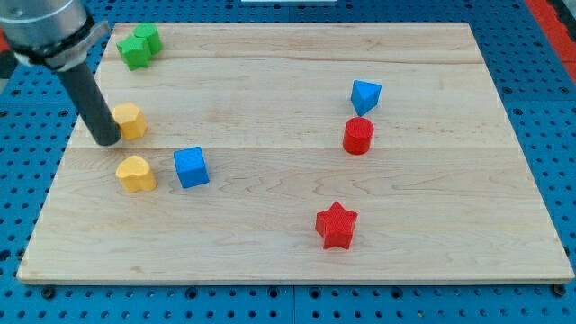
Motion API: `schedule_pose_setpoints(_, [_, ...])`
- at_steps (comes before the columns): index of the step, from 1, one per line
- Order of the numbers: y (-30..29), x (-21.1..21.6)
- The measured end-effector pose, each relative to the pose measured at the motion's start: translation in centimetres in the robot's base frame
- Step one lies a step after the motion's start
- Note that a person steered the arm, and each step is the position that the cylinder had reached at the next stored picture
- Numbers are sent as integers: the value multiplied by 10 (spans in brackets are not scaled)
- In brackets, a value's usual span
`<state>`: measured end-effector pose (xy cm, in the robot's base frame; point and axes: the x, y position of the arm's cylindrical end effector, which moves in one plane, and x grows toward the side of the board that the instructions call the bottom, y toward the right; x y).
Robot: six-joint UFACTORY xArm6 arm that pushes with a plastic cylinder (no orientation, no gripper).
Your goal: Move the yellow hexagon to the bottom of the green star
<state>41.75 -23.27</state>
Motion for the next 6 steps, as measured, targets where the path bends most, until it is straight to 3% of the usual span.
schedule_pose_setpoints(1, [-36, -3])
schedule_pose_setpoints(3, [62, -28])
schedule_pose_setpoints(5, [58, 3])
schedule_pose_setpoints(6, [127, 0])
